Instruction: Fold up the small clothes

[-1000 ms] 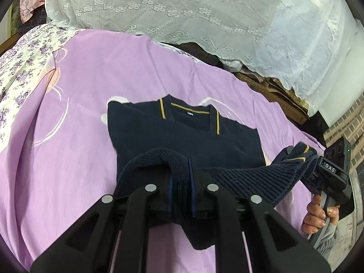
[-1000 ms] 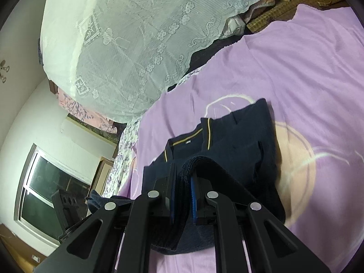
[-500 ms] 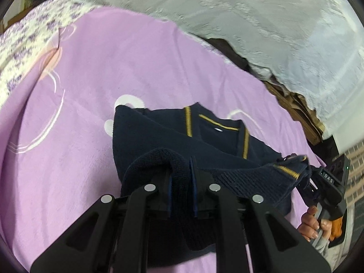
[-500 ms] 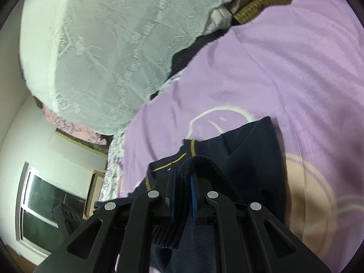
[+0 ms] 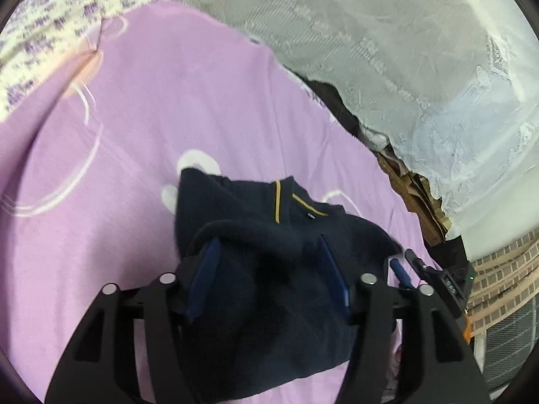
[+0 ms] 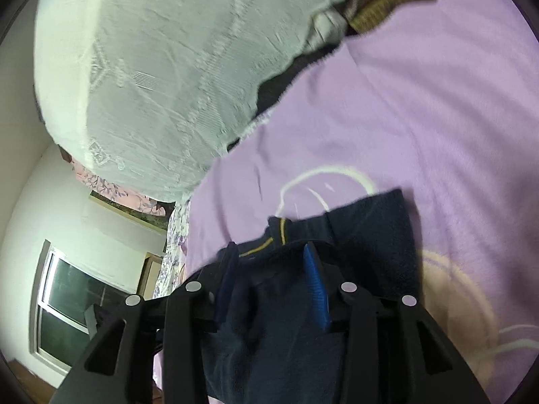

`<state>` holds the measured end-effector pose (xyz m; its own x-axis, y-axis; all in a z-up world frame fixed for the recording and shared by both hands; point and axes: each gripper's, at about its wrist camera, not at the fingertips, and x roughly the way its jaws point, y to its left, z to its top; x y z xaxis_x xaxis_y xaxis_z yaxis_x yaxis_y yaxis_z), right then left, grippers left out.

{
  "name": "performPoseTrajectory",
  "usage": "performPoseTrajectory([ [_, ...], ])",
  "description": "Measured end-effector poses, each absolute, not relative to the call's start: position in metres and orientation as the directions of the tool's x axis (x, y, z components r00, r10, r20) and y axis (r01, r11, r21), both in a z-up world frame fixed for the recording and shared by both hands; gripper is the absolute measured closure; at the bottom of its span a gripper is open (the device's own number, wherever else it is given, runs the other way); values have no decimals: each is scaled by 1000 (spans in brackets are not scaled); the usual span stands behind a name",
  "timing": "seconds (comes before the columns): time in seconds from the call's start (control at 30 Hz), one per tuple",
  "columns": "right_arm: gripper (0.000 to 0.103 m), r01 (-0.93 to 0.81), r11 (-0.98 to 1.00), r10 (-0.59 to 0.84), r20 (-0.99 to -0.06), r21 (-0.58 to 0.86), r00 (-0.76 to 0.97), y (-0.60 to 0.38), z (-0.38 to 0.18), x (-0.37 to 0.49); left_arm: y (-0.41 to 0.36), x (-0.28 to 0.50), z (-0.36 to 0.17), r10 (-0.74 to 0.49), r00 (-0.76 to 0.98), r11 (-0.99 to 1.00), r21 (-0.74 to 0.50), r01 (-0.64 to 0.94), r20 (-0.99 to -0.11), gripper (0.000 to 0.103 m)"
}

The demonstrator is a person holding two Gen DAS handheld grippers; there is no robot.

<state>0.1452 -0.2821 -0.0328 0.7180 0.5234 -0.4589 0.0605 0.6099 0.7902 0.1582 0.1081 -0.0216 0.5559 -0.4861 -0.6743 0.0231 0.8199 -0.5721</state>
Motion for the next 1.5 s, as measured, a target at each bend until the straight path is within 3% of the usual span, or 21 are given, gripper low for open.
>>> performPoseTrajectory([
  [0.07,61,47,620,517,-452,783,727,-284,-25,142,110,151,-12,-379,619,874,-487,-5,-688,32],
  [0.17,61,51,697,450,-491,715,746,-285,-15,139,107,149,-6,-256,662,931,-363,-27,-704,29],
  [0.33,61,96,767,381,-570,634,728,-284,-27,153,88,170,-18,-233,635,954,-299,3,-736,29],
  [0.57,61,79,842,353,-657,533,666,-262,-46,174,51,190,-36,-94,639,994,-106,19,-764,29],
  [0.87,60,53,880,333,-692,473,640,-247,-49,184,59,204,-58,-34,593,996,-73,-43,-805,29],
  [1.0,57,46,912,294,-725,409,623,-238,-53,190,57,203,-65,10,602,998,-32,-59,-799,23],
  [1.03,58,49,919,279,-732,391,621,-236,-56,191,56,203,-65,25,608,998,-18,-64,-794,19],
  [1.17,89,81,925,238,-733,371,638,-240,-61,188,50,201,-66,93,637,995,51,-84,-766,13],
  [1.23,95,90,912,248,-714,399,655,-246,-60,184,49,200,-65,104,645,994,66,-82,-757,13],
  [1.5,96,71,917,225,-656,392,720,-248,-40,170,37,190,-53,149,703,988,136,-74,-696,14],
])
